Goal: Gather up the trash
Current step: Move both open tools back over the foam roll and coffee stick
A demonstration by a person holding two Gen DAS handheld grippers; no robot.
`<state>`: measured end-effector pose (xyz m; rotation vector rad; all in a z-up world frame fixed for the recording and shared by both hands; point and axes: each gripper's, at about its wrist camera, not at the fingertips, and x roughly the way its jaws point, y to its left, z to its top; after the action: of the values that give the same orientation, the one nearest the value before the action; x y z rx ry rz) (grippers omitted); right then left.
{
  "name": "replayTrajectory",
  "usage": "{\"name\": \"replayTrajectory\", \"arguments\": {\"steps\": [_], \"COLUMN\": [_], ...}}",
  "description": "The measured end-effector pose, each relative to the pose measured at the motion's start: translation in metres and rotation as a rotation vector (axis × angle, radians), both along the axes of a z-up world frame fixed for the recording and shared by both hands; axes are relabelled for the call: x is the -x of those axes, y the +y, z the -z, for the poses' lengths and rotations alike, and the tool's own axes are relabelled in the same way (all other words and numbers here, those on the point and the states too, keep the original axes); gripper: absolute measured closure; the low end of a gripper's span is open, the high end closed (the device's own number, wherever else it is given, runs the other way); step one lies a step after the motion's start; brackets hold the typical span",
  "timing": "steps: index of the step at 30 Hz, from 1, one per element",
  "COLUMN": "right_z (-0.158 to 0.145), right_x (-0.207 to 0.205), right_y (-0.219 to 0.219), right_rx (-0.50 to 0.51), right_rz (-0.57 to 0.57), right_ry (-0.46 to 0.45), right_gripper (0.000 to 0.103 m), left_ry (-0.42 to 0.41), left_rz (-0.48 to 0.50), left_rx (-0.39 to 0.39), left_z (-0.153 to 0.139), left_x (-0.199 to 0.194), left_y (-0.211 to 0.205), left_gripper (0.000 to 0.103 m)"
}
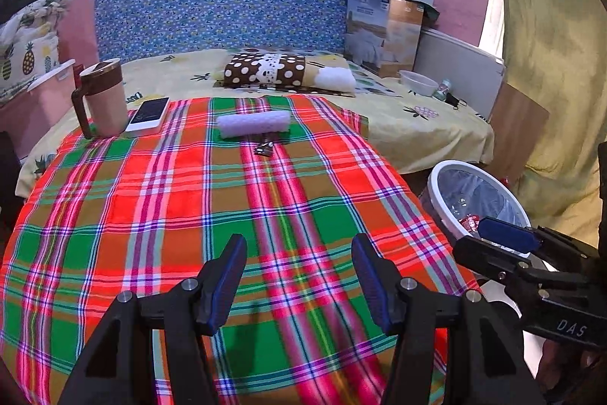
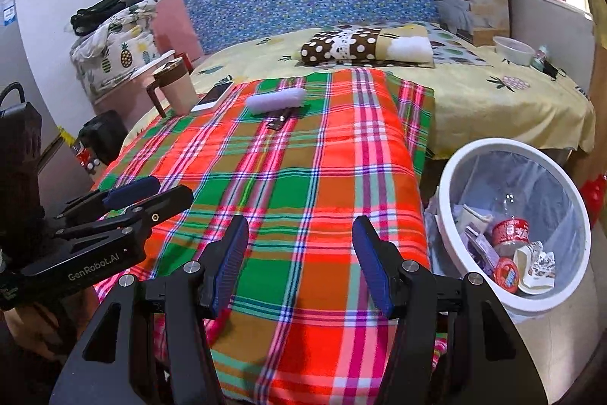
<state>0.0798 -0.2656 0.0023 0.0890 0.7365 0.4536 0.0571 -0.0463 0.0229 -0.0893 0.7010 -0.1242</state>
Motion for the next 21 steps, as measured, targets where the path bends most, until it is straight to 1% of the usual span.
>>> {"name": "replayTrajectory", "arguments": {"steps": [14,21], "right_z": [-0.004,-0.007], "right_x": [-0.011,-0.017], "right_y": [0.029,0.038], "right_rx": [0.036,0.045], "right_rz": [-0.044,-0.059], "right_ry": [-0.019,-0.03], "right_gripper": [0.044,0.044], "left_ry": [0.004,0.016], "left_rz": [-0.019,-0.03], "left_rx": [0.013,0.019], "left_z": [-0.001,0.002], "left_x": [-0.006,-0.02], "left_y": [0.023,0.035], "left_gripper": [0.046,0.046]}}
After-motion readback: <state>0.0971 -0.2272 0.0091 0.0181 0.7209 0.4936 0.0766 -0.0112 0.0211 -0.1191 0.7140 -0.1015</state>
